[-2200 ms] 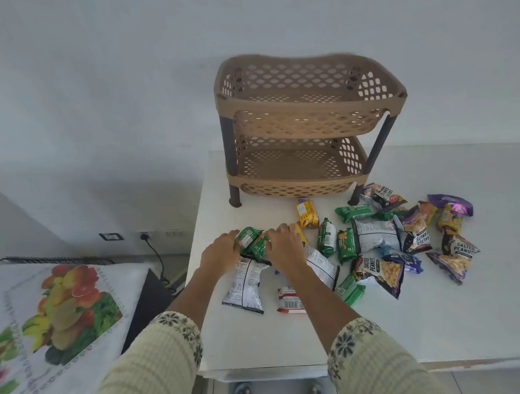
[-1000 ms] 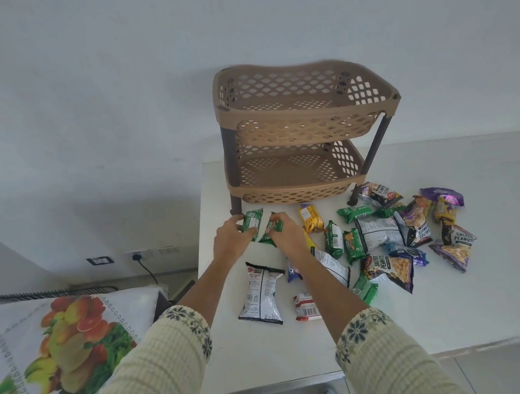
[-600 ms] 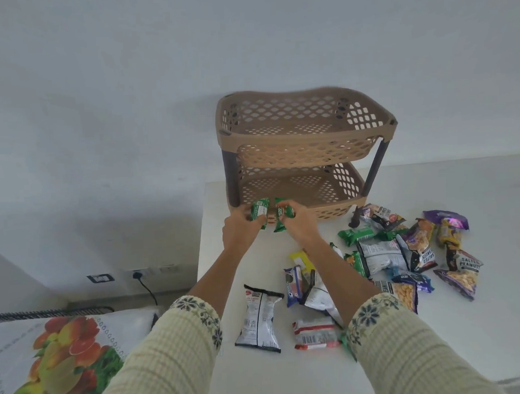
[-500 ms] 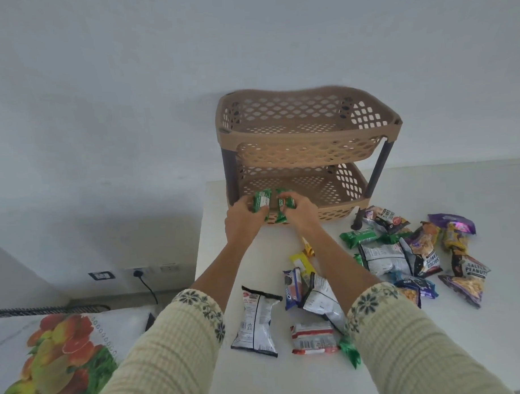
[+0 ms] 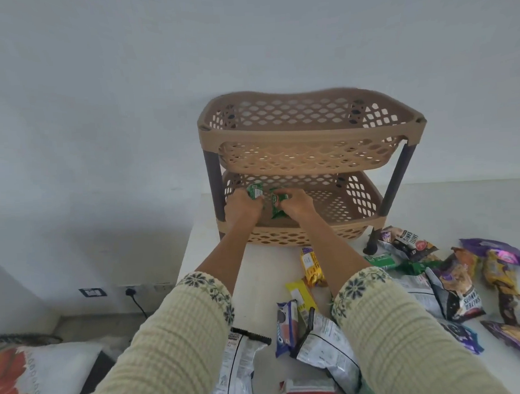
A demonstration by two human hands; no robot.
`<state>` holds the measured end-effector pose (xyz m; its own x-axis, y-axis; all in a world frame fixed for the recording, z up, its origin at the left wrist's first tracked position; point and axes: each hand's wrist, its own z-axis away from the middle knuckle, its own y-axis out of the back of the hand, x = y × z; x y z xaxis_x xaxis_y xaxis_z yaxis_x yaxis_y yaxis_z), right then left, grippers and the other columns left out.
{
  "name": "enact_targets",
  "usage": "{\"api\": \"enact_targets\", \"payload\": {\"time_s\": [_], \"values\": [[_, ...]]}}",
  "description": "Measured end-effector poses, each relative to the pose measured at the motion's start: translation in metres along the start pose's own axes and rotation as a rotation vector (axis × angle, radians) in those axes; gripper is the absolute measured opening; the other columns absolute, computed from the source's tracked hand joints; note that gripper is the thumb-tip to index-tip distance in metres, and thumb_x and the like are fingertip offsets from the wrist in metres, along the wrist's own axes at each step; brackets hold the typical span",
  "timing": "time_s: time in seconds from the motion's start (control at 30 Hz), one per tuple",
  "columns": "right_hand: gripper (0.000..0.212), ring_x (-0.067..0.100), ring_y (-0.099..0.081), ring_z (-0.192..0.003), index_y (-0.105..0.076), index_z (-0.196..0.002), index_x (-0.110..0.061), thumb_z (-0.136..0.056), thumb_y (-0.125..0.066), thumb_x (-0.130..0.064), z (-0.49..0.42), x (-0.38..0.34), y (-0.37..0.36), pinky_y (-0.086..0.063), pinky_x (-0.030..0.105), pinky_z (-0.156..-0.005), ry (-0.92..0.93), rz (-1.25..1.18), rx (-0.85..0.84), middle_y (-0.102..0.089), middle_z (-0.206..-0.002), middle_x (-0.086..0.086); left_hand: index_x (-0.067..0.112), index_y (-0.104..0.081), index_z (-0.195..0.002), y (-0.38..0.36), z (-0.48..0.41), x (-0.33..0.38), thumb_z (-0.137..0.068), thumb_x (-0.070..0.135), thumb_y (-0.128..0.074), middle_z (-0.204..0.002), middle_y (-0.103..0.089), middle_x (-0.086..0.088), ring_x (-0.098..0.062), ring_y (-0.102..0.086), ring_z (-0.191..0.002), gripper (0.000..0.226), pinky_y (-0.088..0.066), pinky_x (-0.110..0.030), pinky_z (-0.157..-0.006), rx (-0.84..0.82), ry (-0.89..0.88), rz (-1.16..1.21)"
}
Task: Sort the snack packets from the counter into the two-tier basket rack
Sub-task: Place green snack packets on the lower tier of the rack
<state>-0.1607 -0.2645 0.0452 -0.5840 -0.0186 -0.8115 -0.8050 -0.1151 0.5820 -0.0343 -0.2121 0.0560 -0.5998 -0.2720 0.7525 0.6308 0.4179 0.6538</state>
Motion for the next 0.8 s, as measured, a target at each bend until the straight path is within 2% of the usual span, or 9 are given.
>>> {"api": "enact_targets", "payload": {"time_s": [0.13, 0.23, 0.3, 0.47, 0.63, 0.8], "values": [[0.04, 0.02, -0.059, -0.087, -0.068, -0.12, -0.029, -0.085, -0.063, -0.01, -0.027, 0.004, -0.01, -0.055, 0.03, -0.08, -0.007, 0.031, -0.04, -0.066, -0.12, 0.01, 0.008, -0.062, -0.115, -0.021, -0.016, -0.002, -0.091, 0.021, -0.062, -0.109, -0.068, -0.013, -0.031, -0.064, -0.1, 0.028, -0.046, -0.034, -0.072, -0.036, -0.01, -0.09], [0.04, 0.024, -0.06, -0.105, -0.067, -0.121, -0.028, -0.086, -0.061, -0.01, -0.046, 0.003, -0.017, -0.053, 0.032, -0.088, 0.027, 0.079, -0.062, -0.063, -0.127, 0.008, 0.005, -0.061, -0.116, -0.033, -0.035, -0.003, -0.092, 0.015, -0.058, -0.111, -0.067, -0.015, -0.031, -0.064, -0.101, 0.026, -0.048, -0.036, -0.074, -0.081, 0.036, -0.148], [0.039, 0.025, -0.061, -0.109, -0.066, -0.123, -0.026, -0.088, -0.058, -0.009, -0.06, 0.003, -0.021, -0.052, 0.037, -0.094, 0.032, 0.12, -0.084, -0.063, -0.128, 0.009, 0.007, -0.059, -0.119, -0.036, -0.051, -0.003, -0.093, 0.013, -0.055, -0.116, -0.065, -0.014, -0.032, -0.063, -0.105, 0.028, -0.05, -0.038, -0.08, -0.1, 0.071, -0.167], [0.039, 0.025, -0.058, -0.114, -0.065, -0.125, -0.023, -0.091, -0.056, -0.005, -0.091, 0.0, -0.033, -0.048, 0.035, -0.094, 0.001, 0.165, -0.165, -0.059, -0.133, 0.008, 0.013, -0.053, -0.131, -0.044, -0.089, -0.006, -0.093, 0.013, -0.055, -0.128, -0.06, -0.012, -0.032, -0.058, -0.116, 0.038, -0.049, -0.041, -0.088, -0.072, 0.114, -0.218], [0.041, 0.027, -0.054, -0.12, -0.062, -0.128, -0.023, -0.093, -0.054, -0.004, -0.115, 0.005, -0.036, -0.047, 0.037, -0.1, -0.002, 0.196, -0.194, -0.054, -0.14, 0.009, 0.01, -0.059, -0.127, -0.054, -0.113, -0.017, -0.092, 0.013, -0.057, -0.124, -0.063, -0.012, -0.032, -0.06, -0.113, 0.035, -0.05, -0.039, -0.087, -0.074, 0.135, -0.246], [0.038, 0.029, -0.056, -0.118, -0.064, -0.126, -0.023, -0.095, -0.051, -0.006, -0.124, 0.01, -0.033, -0.049, 0.036, -0.1, -0.014, 0.203, -0.219, -0.051, -0.142, 0.012, 0.008, -0.06, -0.123, -0.058, -0.119, -0.024, -0.091, 0.012, -0.059, -0.118, -0.065, -0.013, -0.031, -0.062, -0.106, 0.032, -0.047, -0.034, -0.074, -0.14, 0.122, -0.291]]}}
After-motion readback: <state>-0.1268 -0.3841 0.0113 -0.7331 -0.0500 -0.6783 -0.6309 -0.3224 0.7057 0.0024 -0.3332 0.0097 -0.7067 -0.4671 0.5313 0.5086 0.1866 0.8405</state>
